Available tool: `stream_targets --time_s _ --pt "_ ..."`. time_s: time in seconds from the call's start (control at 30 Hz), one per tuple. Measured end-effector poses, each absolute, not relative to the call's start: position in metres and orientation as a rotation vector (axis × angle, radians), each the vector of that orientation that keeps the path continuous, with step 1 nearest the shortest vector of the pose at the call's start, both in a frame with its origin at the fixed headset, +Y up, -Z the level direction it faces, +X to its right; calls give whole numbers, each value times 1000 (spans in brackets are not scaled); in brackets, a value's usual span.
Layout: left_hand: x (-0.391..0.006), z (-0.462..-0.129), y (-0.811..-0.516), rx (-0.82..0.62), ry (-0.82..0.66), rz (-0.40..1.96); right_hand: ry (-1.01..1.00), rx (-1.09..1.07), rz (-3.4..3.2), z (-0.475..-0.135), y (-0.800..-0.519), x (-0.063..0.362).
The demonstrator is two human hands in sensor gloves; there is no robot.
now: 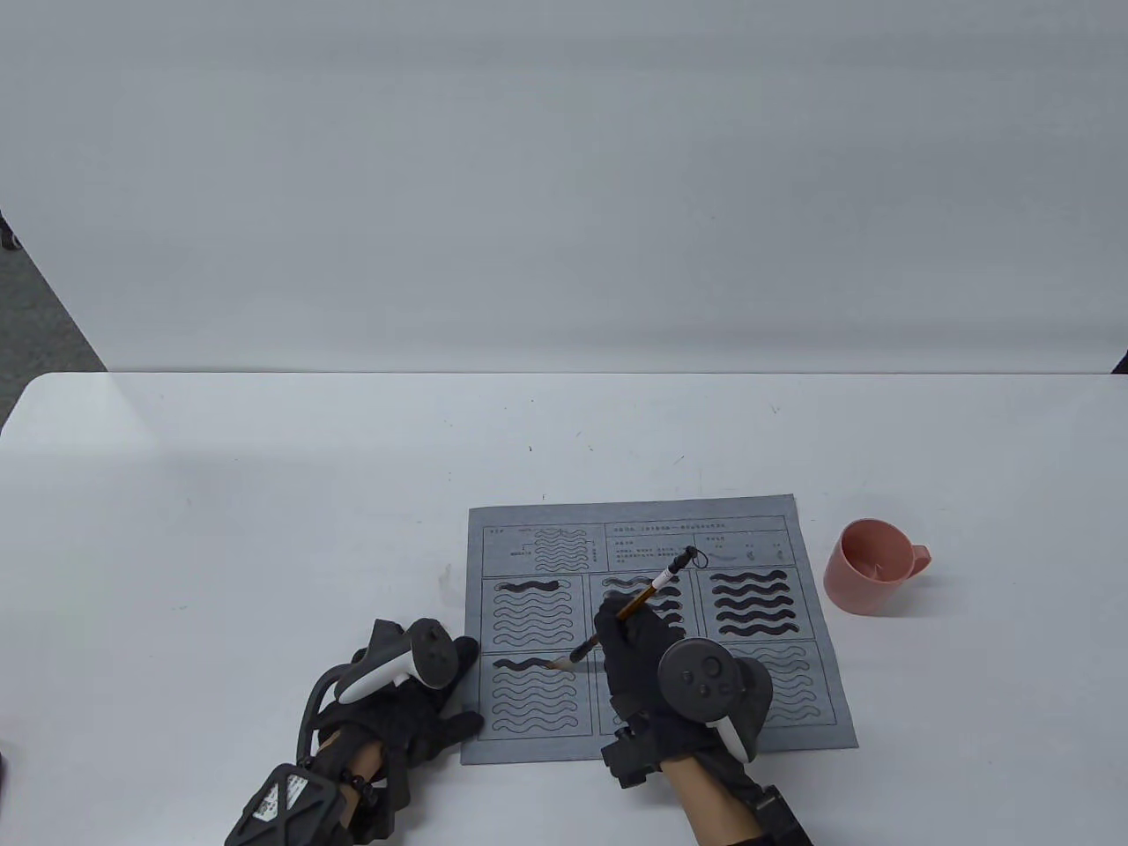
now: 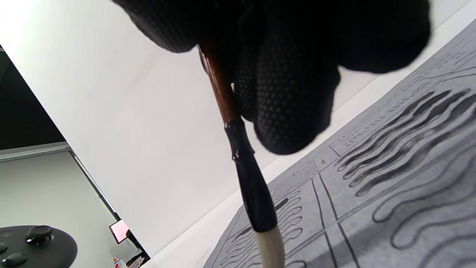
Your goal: Trace patterns on water writing practice cloth with Chinese brush
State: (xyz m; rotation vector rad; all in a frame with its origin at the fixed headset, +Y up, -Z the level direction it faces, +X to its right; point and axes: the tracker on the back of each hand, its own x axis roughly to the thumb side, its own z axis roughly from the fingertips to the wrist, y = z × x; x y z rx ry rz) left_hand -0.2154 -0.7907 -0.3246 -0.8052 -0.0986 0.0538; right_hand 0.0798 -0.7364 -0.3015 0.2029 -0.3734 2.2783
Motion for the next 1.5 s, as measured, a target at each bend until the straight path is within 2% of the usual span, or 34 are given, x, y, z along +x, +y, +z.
stream_targets --time_s 1.5 --pt "-215 -324 -791 -805 -98 54 -393 134 2276 -304 -736 89"
